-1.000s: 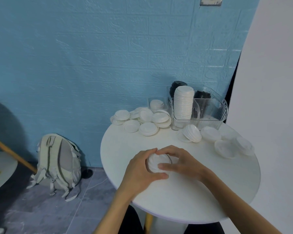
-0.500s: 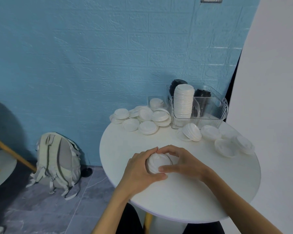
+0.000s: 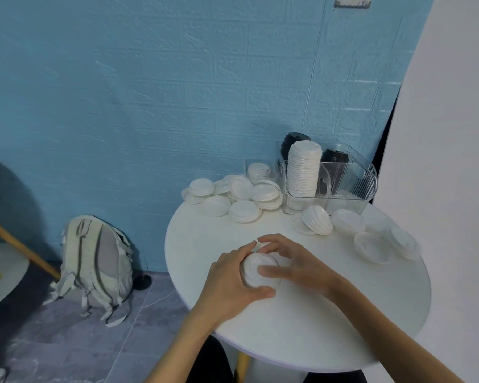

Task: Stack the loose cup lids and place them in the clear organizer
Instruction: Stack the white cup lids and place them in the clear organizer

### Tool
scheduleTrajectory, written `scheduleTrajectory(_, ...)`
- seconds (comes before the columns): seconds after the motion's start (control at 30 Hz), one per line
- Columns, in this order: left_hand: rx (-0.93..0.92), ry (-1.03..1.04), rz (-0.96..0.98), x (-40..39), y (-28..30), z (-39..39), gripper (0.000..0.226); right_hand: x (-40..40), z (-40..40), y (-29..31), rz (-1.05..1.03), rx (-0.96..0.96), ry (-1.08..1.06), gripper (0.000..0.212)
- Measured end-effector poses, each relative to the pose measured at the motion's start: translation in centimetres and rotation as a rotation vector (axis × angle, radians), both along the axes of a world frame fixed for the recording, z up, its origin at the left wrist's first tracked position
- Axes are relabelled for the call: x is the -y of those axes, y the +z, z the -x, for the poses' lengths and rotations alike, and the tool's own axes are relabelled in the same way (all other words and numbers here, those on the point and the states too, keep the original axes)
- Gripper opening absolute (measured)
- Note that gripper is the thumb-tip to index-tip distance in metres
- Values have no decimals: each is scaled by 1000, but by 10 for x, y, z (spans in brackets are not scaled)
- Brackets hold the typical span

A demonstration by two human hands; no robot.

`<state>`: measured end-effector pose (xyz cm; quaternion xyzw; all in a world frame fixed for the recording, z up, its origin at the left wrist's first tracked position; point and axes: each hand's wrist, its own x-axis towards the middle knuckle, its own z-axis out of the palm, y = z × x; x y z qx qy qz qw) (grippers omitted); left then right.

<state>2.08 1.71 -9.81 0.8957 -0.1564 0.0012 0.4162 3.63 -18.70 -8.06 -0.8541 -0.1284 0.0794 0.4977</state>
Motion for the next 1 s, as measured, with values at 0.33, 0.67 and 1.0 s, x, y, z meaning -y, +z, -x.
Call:
scheduleTrajectory(0.33, 23, 17, -12, -10, -2, 2, 79, -35, -87, 4, 373, 477, -260, 48)
scheduleTrajectory(0.67, 20, 20, 0, -11, -4, 2, 82, -54, -118, 3, 773, 496, -288, 66)
scheduleTrajectory(1.0, 24, 19, 19, -12, -5, 3, 83, -40, -82, 5, 583, 422, -325, 71)
